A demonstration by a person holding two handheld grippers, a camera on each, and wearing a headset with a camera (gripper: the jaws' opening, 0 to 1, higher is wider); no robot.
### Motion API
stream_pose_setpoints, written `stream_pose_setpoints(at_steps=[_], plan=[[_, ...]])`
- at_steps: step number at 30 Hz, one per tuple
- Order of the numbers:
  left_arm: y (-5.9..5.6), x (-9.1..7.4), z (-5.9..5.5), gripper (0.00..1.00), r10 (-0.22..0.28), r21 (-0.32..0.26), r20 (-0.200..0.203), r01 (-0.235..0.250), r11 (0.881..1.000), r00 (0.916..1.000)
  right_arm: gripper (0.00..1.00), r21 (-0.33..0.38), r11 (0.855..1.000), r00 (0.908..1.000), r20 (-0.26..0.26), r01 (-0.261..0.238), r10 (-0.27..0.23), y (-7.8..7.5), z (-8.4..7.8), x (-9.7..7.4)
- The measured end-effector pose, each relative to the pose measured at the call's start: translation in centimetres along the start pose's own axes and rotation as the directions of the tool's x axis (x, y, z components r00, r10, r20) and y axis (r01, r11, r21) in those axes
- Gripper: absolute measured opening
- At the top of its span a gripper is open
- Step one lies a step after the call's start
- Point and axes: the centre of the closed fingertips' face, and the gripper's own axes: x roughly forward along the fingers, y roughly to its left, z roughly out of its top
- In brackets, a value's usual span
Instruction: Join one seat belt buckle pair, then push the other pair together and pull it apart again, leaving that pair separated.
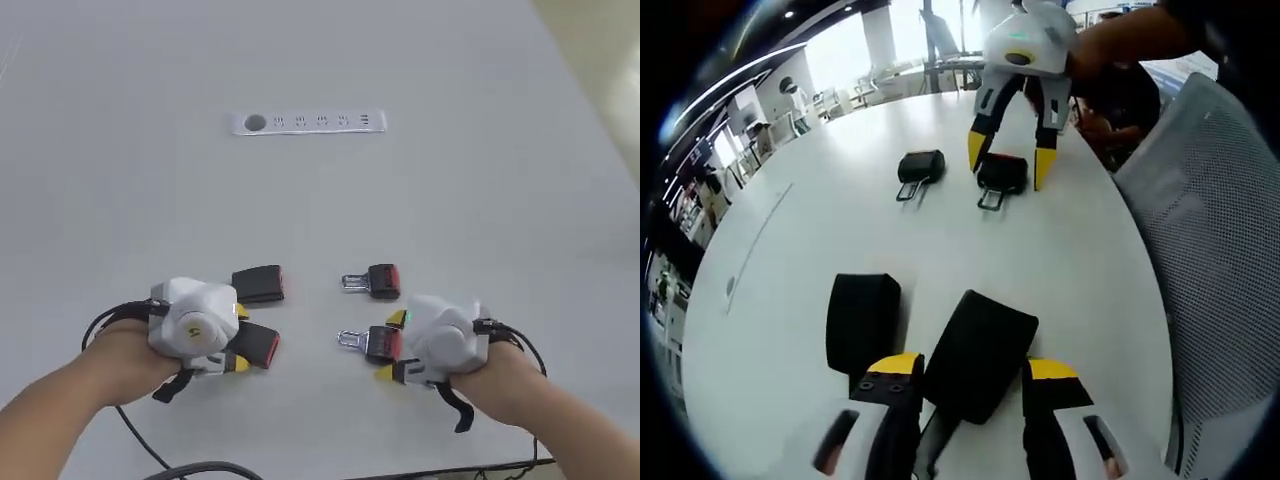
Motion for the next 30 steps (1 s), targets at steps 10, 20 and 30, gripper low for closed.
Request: stream_pose_setpoints(at_steps=[10, 20, 30], plan=[[0.4, 0.2, -0.6, 0.36, 0.06, 0.02, -0.055, -0.059, 0.998, 0.9967, 0.34, -0.054, 0.996, 0.9973, -0.032, -0.067, 0.066, 0.0, -0.5, 0.1], [-0.1, 0.3, -0.7, 0.33, 0.056, -0.041, -0.061, -0.058, 0.997, 0.9966, 0.34, -0.143, 0.982, 0.9894, -0.088, -0.127, 0.115, -0.2, -0.4, 0.3], [-1.1, 0.0, 0.0, 0.32, 0.045, -0.041, -0.064, -0.048, 0.998, 0.9969, 0.33, -0.196, 0.967, 0.9829, -0.117, -0.163, 0.142, -0.3, 0.0, 0.2]])
